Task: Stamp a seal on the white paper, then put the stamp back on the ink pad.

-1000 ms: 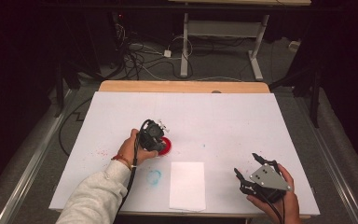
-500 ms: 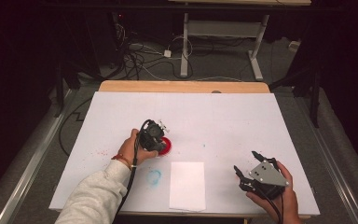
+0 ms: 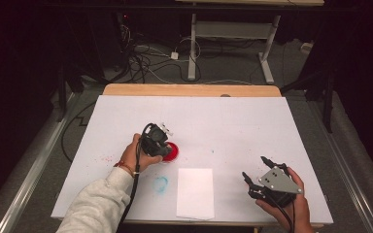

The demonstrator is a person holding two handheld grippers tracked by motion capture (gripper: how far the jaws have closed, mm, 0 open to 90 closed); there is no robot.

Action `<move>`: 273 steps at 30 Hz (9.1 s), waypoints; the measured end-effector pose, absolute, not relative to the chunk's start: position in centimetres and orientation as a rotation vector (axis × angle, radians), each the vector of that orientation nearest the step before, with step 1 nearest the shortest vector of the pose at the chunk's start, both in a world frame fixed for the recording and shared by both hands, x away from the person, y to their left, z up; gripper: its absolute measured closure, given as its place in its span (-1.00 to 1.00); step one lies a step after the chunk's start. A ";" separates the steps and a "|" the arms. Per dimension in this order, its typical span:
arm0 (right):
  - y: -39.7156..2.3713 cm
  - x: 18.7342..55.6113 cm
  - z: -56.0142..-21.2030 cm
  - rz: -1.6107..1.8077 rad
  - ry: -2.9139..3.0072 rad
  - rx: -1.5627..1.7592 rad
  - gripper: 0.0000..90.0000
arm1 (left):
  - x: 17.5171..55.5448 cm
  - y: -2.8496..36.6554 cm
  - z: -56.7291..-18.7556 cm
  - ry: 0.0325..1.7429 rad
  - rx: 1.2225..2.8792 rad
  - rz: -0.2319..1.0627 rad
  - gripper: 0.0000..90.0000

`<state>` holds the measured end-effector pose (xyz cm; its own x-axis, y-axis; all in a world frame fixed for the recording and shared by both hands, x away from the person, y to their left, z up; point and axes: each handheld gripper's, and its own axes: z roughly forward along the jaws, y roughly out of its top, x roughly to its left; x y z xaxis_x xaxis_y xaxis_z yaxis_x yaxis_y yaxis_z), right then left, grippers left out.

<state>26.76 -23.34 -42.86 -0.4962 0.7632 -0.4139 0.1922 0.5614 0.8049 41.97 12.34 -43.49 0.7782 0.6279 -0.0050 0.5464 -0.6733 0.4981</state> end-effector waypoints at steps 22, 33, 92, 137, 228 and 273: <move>-23.6 26.3 -42.8 0.905 1.998 0.767 -0.38 | 38.3 15.0 -40.4 0.760 2.349 0.281 0.63; -23.7 26.1 -42.7 0.918 1.990 0.767 -0.38 | 36.3 14.0 -38.5 0.661 2.335 0.285 0.63; -23.6 25.8 -42.7 0.909 1.988 0.751 -0.41 | 32.3 4.6 -44.8 0.341 2.580 0.053 0.63; -23.1 26.0 -42.9 0.903 2.005 0.743 -0.41 | 32.3 3.9 -46.3 0.365 2.611 0.063 0.63; -23.5 25.8 -42.8 0.908 2.009 0.740 -0.41 | 37.6 12.8 -40.1 0.645 2.365 0.249 0.63; -23.1 25.8 -43.3 0.884 2.057 0.721 -0.40 | 42.3 12.5 -43.6 0.798 2.496 0.169 0.61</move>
<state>25.84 -23.05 -43.26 -0.5445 0.7236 -0.4241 0.1902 0.5990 0.7779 42.31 12.54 -43.65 0.8197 0.5717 -0.0353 0.5082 -0.6975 0.5052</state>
